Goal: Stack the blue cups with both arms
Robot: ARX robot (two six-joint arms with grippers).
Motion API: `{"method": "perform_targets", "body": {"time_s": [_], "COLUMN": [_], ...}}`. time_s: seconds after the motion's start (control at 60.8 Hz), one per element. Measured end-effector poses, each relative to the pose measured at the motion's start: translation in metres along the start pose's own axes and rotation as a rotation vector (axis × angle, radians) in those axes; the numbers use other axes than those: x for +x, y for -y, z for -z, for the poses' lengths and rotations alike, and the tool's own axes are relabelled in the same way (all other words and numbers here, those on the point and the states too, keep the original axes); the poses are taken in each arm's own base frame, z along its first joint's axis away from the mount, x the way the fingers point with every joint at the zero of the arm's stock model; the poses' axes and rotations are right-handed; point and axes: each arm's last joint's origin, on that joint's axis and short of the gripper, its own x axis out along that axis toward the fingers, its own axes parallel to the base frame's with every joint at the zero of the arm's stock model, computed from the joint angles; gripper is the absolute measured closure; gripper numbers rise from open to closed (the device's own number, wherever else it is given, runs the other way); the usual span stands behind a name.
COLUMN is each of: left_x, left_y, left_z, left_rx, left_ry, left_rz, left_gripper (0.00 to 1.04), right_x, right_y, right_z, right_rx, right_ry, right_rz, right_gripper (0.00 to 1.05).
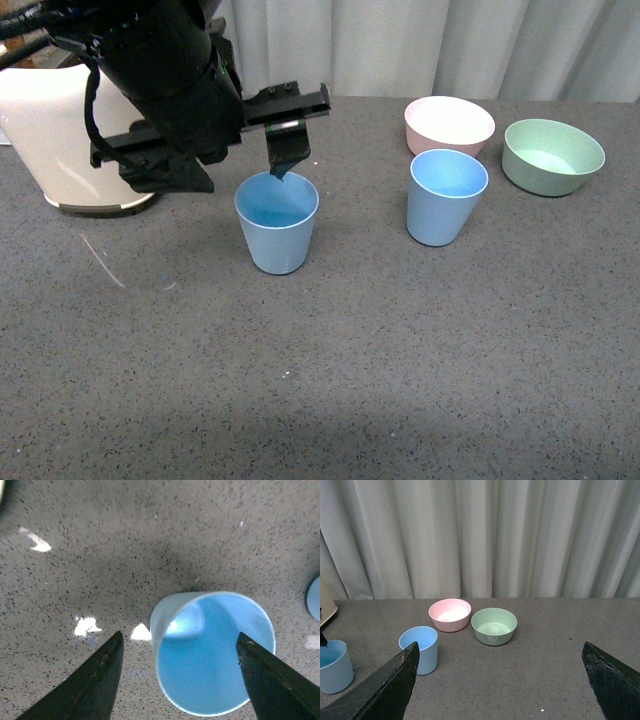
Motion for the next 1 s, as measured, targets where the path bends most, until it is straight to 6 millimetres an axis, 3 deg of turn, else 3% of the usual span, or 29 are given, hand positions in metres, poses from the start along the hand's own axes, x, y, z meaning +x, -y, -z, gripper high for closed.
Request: {"method": "perform_targets", "body": {"time_s": [0.148, 0.247, 0.346, 0.494, 0.576, 0.675, 1.004], "left_x": [-0.011, -0.006, -0.012, -0.066, -0.086, -0.091, -0.125], "left_y": [-0.001, -0.019, -0.044, -0.075, -0.090, -0.106, -0.140], "left_z": [-0.006, 0.008, 0.031, 0.040, 0.050, 0.072, 0.118], "left_rx": [0.015, 0.118, 0.194, 0.186, 0.190, 0.207, 0.217], "left_ry": [0.088, 0.428, 0.647, 1.009, 1.054, 1.014, 1.005], "left_rz": [-0.008, -0.057, -0.028, 0.032, 0.027, 0.014, 0.006], "left_gripper": [0.13, 0.29, 0.43, 0.68, 0.83, 1.00, 1.01], "right_x": [0.000, 0.000, 0.000, 0.000, 0.000, 0.000, 0.000], "right_y": [0.000, 0.000, 0.000, 0.000, 0.000, 0.000, 0.000], "right_z": [0.000, 0.000, 0.000, 0.000, 0.000, 0.000, 0.000], "right_rx": [0.000, 0.000, 0.000, 0.000, 0.000, 0.000, 0.000], "right_ry": [0.000, 0.000, 0.000, 0.000, 0.000, 0.000, 0.000], "right_rz": [0.000, 0.000, 0.000, 0.000, 0.000, 0.000, 0.000], "right_gripper": [0.10, 0.10, 0.10, 0.10, 0.10, 0.10, 0.10]}}
